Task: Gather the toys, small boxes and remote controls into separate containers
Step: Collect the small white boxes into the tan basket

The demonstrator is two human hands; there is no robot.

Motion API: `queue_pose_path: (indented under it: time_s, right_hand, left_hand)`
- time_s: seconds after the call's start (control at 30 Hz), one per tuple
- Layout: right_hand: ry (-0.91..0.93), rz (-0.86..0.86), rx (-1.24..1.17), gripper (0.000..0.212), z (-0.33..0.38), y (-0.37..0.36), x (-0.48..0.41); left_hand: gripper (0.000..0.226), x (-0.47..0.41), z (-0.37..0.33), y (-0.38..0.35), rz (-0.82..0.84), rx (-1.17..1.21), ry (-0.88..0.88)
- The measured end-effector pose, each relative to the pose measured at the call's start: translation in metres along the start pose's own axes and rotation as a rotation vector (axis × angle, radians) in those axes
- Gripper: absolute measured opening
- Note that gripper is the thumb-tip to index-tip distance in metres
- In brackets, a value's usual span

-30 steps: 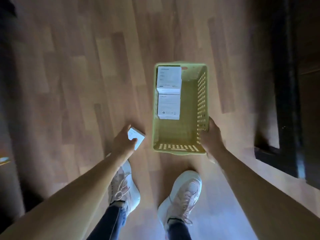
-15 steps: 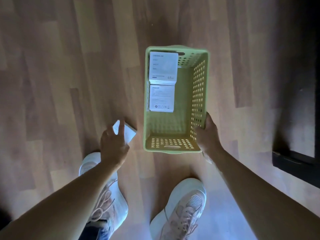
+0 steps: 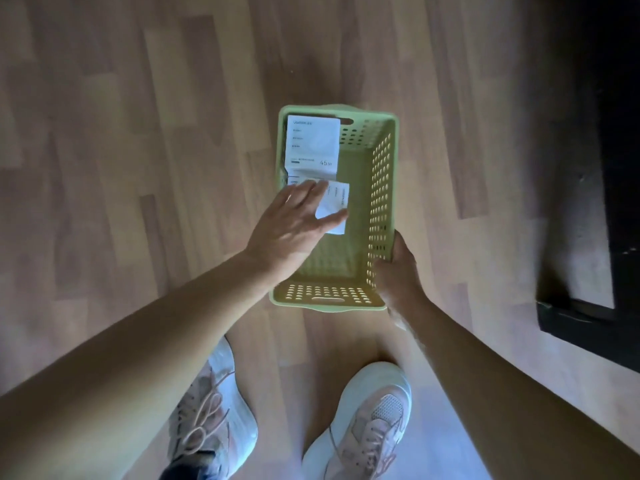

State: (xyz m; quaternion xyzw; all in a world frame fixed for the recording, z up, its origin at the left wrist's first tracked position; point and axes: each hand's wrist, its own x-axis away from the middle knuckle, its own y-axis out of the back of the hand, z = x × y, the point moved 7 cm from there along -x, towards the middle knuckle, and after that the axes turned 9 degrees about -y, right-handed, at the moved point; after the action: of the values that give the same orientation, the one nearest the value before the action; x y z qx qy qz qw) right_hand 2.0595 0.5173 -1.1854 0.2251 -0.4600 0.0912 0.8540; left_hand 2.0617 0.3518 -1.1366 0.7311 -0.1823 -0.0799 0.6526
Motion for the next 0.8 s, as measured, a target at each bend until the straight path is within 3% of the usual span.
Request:
queue_pose_path:
  time_s: [0.23, 0.3, 0.4, 0.47, 0.53, 0.8]
  right_hand:
    - [-0.026, 0.001, -0.005, 0.058, 0.000, -0.001, 0.015]
    - [-0.040, -0.001, -0.010, 0.059, 0.004, 0.001, 0.023]
    - [-0.051, -0.003, -0.025, 0.059, 0.019, 0.012, 0.051]
    - [-0.048, 0.014, -0.057, 0.057, 0.035, 0.021, 0.076]
    - [-0.041, 0.028, -0.083, 0.053, 0.064, 0.034, 0.107]
    - [-0.009, 0.078, -0.149, 0.048, 0.190, 0.081, 0.240]
  left_hand:
    - [0.058, 0.017, 0.008, 0.009, -0.076, -0.018, 0.109]
    - [0.068, 0.022, 0.014, 0.019, -0.113, 0.053, 0.176]
    - [0.080, 0.039, 0.025, 0.059, -0.205, 0.418, 0.449]
    - [0.082, 0.054, 0.031, 0.079, -0.247, 0.919, 0.751]
    - [0.081, 0.062, 0.026, 0.105, -0.230, 1.321, 0.915]
    - [0.094, 0.070, 0.023, 0.286, -0.248, 1.547, 0.925]
